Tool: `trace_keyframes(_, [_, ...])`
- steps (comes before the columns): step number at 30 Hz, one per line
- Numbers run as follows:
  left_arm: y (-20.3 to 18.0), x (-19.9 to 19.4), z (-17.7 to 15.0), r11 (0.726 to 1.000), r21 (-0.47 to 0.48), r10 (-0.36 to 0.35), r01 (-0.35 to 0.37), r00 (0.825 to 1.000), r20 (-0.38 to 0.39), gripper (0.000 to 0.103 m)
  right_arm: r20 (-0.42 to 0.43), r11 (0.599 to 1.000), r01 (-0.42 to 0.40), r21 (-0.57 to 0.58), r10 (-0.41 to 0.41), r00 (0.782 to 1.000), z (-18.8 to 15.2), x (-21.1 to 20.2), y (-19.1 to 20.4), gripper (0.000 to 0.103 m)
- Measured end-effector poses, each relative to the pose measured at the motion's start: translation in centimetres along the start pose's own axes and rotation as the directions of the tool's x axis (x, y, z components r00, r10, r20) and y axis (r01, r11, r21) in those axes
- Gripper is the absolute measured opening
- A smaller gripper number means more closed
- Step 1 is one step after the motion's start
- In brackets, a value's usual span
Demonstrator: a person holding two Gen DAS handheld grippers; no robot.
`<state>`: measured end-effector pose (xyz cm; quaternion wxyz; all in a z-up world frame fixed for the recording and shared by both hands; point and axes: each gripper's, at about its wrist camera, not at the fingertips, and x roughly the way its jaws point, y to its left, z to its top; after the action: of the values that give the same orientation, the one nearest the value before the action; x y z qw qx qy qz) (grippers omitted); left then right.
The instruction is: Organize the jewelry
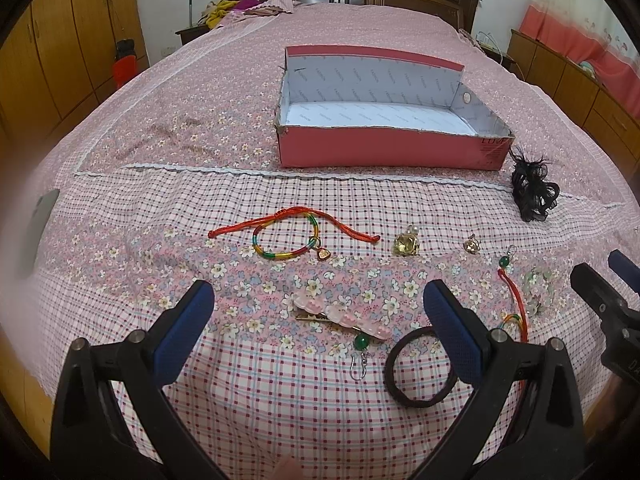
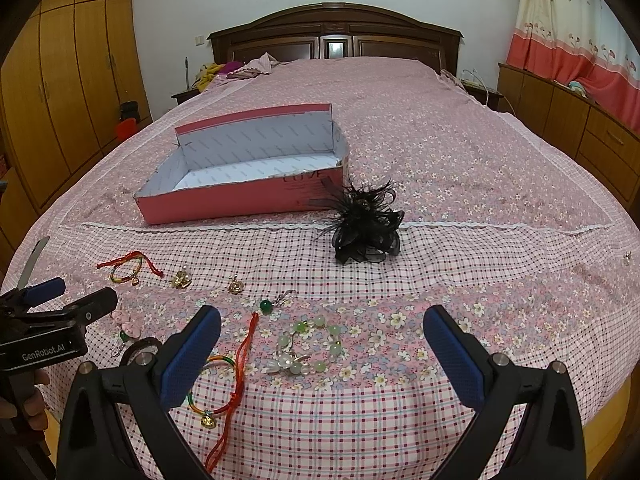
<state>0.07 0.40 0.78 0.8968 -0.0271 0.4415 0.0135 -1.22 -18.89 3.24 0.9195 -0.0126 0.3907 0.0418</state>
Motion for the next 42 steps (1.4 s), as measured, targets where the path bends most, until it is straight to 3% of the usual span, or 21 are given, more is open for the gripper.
trace_keyframes(26, [0.7,0.6,0.4,1.000,-0.004,0.020,-0.020,1.000,-0.009,0.098,-0.002,1.000,0.005,-0.002,-0.006,1.000,0.2,0.1,-0.2,0.103])
trace_keyframes(42, [3.2,4.2,2.8,0.999,-0.018,0.033,-0.034,0.999,-0.037,0.094,-0.008,1.000,0.023,0.008,-0.023,1.000,1.5,1.9,-1.8,0.103])
